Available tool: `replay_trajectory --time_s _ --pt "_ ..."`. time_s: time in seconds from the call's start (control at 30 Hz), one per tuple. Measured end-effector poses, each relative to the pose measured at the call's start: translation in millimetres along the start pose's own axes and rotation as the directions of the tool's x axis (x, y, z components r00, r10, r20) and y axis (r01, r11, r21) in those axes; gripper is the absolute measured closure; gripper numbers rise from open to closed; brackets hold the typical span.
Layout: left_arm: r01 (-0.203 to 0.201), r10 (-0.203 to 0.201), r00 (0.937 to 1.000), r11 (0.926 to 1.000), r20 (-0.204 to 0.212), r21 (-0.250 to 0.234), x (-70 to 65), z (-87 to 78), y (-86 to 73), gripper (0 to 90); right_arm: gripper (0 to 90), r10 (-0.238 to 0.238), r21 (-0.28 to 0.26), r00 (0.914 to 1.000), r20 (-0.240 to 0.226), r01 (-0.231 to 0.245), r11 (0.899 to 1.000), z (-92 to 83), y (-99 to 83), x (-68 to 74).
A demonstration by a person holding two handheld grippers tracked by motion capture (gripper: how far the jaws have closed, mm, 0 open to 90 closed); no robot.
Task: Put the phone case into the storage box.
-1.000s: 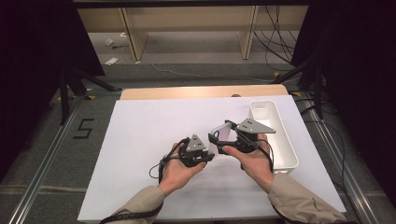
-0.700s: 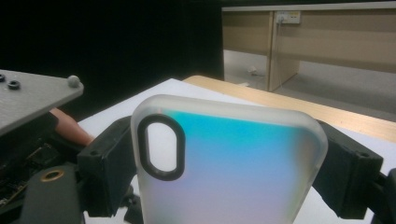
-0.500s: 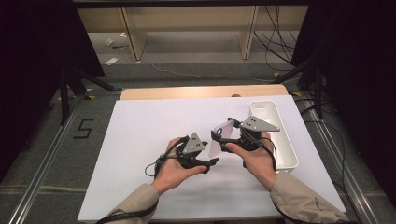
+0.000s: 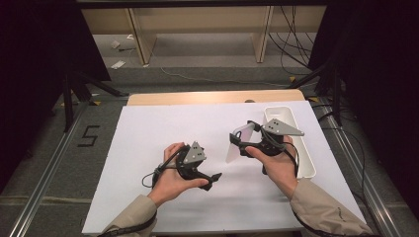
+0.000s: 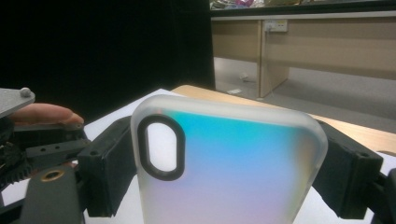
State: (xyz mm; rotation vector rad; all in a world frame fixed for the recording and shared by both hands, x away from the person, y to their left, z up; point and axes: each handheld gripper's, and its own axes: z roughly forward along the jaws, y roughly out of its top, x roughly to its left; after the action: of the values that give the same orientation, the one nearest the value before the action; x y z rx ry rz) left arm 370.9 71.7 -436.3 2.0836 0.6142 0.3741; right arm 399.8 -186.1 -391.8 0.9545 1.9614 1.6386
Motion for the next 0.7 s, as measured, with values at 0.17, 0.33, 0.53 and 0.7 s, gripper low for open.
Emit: replay_trajectory --time_s 0.17,0.33,0.53,0.7 --pt "0.003 -0.003 1.0 0.9999 -0.002 0.011 2.6 -4.5 -5.6 0.0 18.1 0.002 0.001 1.0 0.007 -0.002 1.0 -2.4 1.5 -3.4" --pt "-0.008 0.008 0.9999 0.9996 -0.009 0.026 4.6 -8.2 -10.3 0.0 18.1 0.003 0.001 1.0 0.007 -0.003 1.0 -3.9 2.8 -5.2" --pt "-0.016 0.017 0.9997 0.9991 -0.016 0.039 7.0 -12.0 -15.5 0.0 18.1 -0.001 0.001 0.9999 0.013 0.001 1.0 -5.0 4.4 -6.8" --pt "-0.02 0.021 0.9997 0.999 -0.013 0.039 8.5 -14.4 -20.0 0.0 18.1 0.003 0.005 0.9999 0.011 -0.003 1.0 -5.7 5.3 -7.8"
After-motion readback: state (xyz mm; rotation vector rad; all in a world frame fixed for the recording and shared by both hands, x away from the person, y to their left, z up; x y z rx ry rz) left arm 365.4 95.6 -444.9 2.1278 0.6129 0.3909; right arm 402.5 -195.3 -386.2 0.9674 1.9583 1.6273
